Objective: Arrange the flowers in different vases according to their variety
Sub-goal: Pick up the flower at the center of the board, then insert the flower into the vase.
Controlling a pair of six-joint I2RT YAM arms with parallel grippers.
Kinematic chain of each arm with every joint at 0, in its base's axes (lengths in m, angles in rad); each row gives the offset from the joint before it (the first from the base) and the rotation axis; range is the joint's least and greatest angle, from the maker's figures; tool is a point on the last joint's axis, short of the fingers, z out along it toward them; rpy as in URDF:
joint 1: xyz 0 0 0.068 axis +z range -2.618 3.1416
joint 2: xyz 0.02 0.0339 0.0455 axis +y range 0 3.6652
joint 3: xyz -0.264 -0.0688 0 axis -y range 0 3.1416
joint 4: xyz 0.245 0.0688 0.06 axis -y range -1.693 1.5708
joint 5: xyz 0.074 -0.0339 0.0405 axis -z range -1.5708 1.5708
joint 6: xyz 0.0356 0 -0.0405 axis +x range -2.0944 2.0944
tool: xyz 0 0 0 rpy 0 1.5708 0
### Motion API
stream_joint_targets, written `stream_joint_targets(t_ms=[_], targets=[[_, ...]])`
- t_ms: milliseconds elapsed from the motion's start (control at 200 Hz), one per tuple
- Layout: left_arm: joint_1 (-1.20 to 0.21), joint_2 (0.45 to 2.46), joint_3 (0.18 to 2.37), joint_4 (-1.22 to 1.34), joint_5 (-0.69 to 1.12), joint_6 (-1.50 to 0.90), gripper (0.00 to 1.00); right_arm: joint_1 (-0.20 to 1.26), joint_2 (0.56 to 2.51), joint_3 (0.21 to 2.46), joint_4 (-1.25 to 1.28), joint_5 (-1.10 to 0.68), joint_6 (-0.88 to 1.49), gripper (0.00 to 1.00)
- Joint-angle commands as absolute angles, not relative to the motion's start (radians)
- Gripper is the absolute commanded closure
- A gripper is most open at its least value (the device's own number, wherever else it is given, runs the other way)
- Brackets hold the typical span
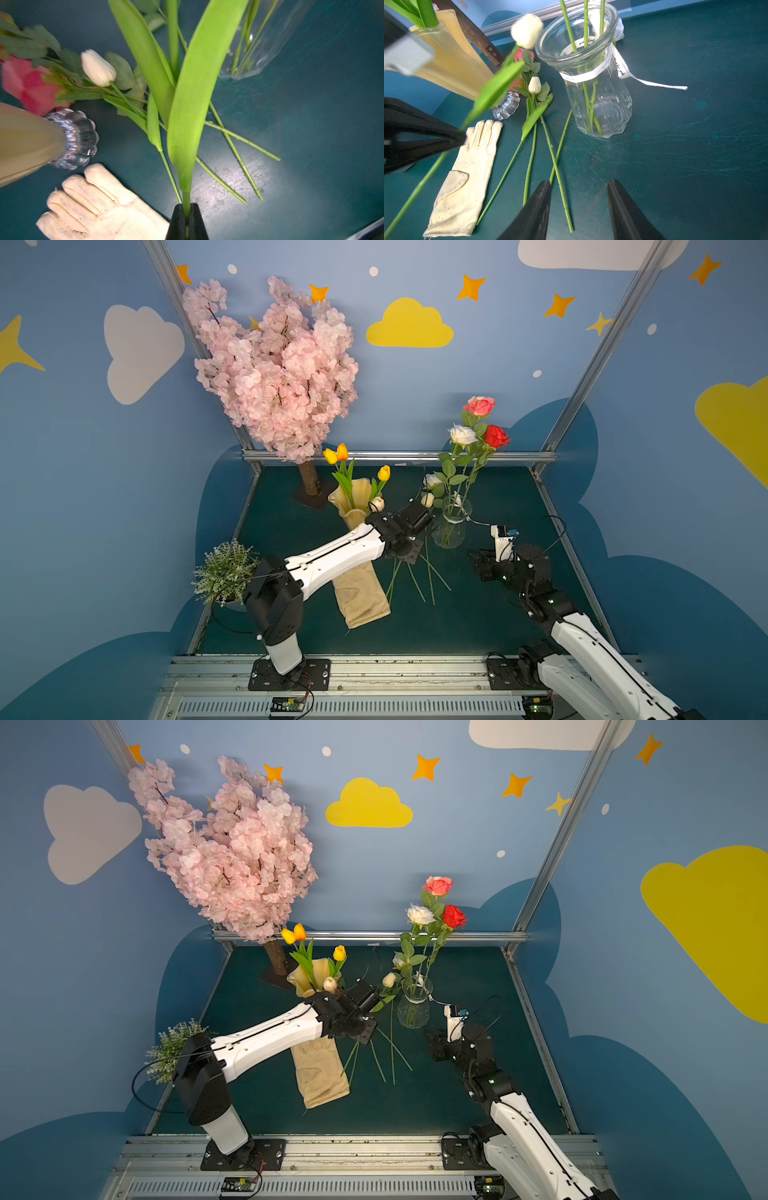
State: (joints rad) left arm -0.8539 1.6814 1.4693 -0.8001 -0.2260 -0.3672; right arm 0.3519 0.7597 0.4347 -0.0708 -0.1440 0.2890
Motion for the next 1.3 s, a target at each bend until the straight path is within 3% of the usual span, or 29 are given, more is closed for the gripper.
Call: stream_joint_targets(t_ms=[0,340,526,721,1036,1292], targets=[[-0.860,1.584,1.446,-0.801,-0.262,-0.392,0.97,0.352,0.767,0.438,-0.046,-0.162,0.289,0.51],[-0.867,1.245,1.432,-0.533,-0.231,-0.244,0.97,0.351,0.782,0.439,-0.039,-0.182,0.282,0.51],[-0.780,1.299,1.602,-0.466,-0.230,-0.101,0.97,0.352,0.790,0.437,-0.041,-0.183,0.278,0.51],[-0.696,1.309,1.609,-0.209,-0.299,0.030,0.97,0.351,0.790,0.438,-0.041,-0.186,0.275,0.51],[-0.540,1.326,1.389,0.190,-0.304,0.077,0.97,0.352,0.831,0.448,-0.029,-0.224,0.273,0.51],[-0.431,1.371,1.195,0.358,-0.313,-0.035,0.97,0.353,0.852,0.459,-0.032,-0.256,0.271,0.51]])
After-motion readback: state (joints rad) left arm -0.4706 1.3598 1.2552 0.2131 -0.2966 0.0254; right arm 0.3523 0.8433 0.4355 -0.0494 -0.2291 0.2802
